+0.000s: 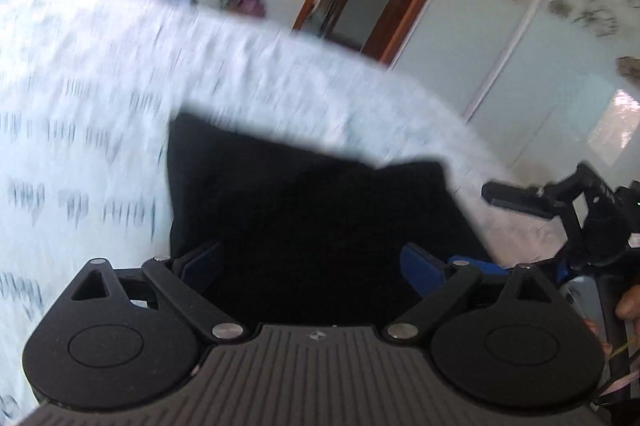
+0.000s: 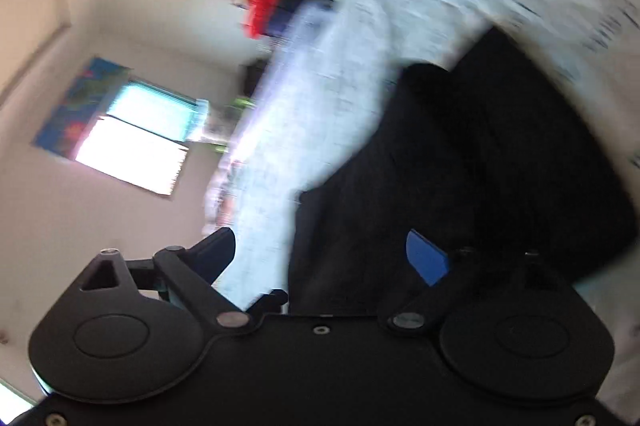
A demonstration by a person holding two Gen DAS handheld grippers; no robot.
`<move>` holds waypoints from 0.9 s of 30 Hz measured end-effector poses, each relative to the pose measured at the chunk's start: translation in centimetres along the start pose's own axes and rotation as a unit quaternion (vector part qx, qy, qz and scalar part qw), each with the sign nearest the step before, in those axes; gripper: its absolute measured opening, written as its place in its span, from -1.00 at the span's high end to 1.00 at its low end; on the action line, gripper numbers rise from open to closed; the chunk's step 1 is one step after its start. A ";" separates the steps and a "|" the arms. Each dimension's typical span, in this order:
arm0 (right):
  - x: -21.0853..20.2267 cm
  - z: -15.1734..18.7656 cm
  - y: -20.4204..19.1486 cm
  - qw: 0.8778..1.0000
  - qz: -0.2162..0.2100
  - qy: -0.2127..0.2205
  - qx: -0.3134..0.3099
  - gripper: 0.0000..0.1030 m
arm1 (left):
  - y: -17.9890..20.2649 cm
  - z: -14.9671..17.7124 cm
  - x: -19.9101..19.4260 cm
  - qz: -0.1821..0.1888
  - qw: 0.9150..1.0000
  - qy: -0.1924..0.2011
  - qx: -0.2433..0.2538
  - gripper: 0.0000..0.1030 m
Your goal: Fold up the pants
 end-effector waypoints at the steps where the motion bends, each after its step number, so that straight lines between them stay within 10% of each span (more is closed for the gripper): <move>1: -0.2 -0.1 0.7 1.000 0.007 0.000 0.010 0.10 | 0.1 0.3 -0.2 -0.004 1.000 0.008 0.018 -0.77; 3: -1.4 -0.6 0.8 1.000 0.012 -0.002 0.021 0.17 | 1.4 0.0 -1.5 -0.018 0.999 0.014 0.047 -0.77; 6: -4.5 -2.6 -0.9 0.998 0.006 0.061 -0.020 -0.69 | 2.7 -1.6 -4.3 0.002 0.997 0.054 0.062 -0.81; 15: -1.5 -6.4 4.6 0.999 0.036 0.001 0.025 -0.72 | -5.7 -2.4 -3.2 0.012 0.992 0.017 -0.121 -0.77; 27: -1.3 -7.0 5.9 0.998 0.067 0.012 -0.013 -0.71 | -5.7 -2.2 -0.7 0.059 0.985 -0.001 -0.161 -0.67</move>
Point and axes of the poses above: each gripper's, at about its wrist camera, not at the fingertips, and x roughly the way its jaws point, y to its right, z to its underside, the point moved 7 cm from there along x, roughly the way its jaws point, and after that the axes turned 15 degrees about z, right-handed, at the moved point
